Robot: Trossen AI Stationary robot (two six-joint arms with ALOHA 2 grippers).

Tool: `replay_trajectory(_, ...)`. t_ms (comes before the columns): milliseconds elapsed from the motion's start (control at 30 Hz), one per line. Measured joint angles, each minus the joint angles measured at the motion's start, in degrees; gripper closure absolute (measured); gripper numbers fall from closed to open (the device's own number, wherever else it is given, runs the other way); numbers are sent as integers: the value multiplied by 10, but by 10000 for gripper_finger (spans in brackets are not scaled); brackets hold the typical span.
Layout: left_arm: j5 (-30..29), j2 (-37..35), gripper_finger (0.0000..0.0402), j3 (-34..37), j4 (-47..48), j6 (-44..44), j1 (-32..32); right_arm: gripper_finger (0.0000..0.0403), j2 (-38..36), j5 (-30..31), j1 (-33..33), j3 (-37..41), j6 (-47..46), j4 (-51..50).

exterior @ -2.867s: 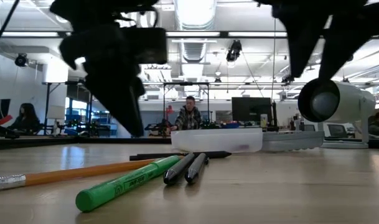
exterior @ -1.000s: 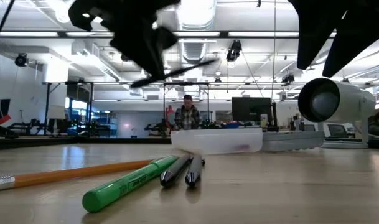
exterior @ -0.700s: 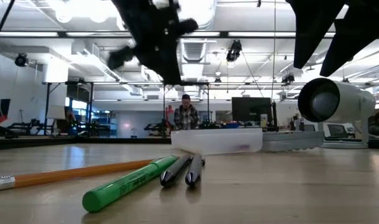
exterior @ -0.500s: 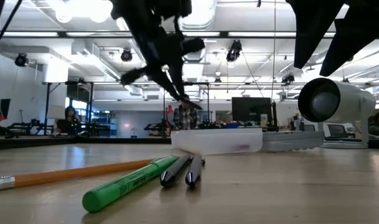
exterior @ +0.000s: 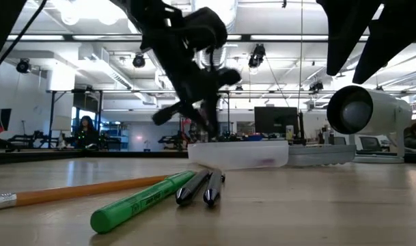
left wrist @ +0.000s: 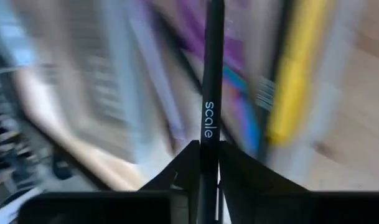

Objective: Pick & place school supplies into a supply box
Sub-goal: Put the black pen into the supply box, then put the yellow pencil into the supply box

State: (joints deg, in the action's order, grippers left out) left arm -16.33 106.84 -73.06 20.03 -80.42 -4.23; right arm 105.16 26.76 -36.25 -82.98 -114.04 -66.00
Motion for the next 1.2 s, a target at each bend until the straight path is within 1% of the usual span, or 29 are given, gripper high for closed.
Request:
replay_trajectory(133,13,-4,316,-2,-71,29,0,259,0,-3,0,0,2,6)
replay_trajectory(233,10,-4,284,-10,-61,31,0,263,0,-3,0,0,5,7)
replay_trajectory(300,-5,-4,268,-10,-42,39,0,266,0,-3,0,0,5,7)
replay_trajectory(367,-44,-6,257,-9,-33,84,2,269,0,-3,0,0,7,8)
replay_trajectory(433,-71,-20,251,-8,-5,169,7,271,0,-3,0,0,10,8)
replay_trajectory(533,-69,-56,250,-9,63,357,25,274,0,-3,0,0,23,9)
replay_trajectory(633,-20,-96,249,-4,134,539,56,275,0,-4,0,0,37,9)
replay_trajectory(700,12,-124,249,6,156,633,83,275,0,-17,0,0,46,10)
replay_trajectory(800,27,-157,249,24,155,753,130,275,0,-63,0,0,80,14)
replay_trajectory(900,31,-166,249,44,155,855,173,275,0,-90,1,1,104,29)
replay_trajectory(1000,35,-161,249,69,143,972,204,275,0,-101,1,5,112,47)
replay_trajectory(1100,51,-153,249,99,100,1074,228,275,0,-107,2,12,113,76)
replay_trajectory(1200,53,-148,249,121,63,1165,249,275,0,-108,2,23,108,111)
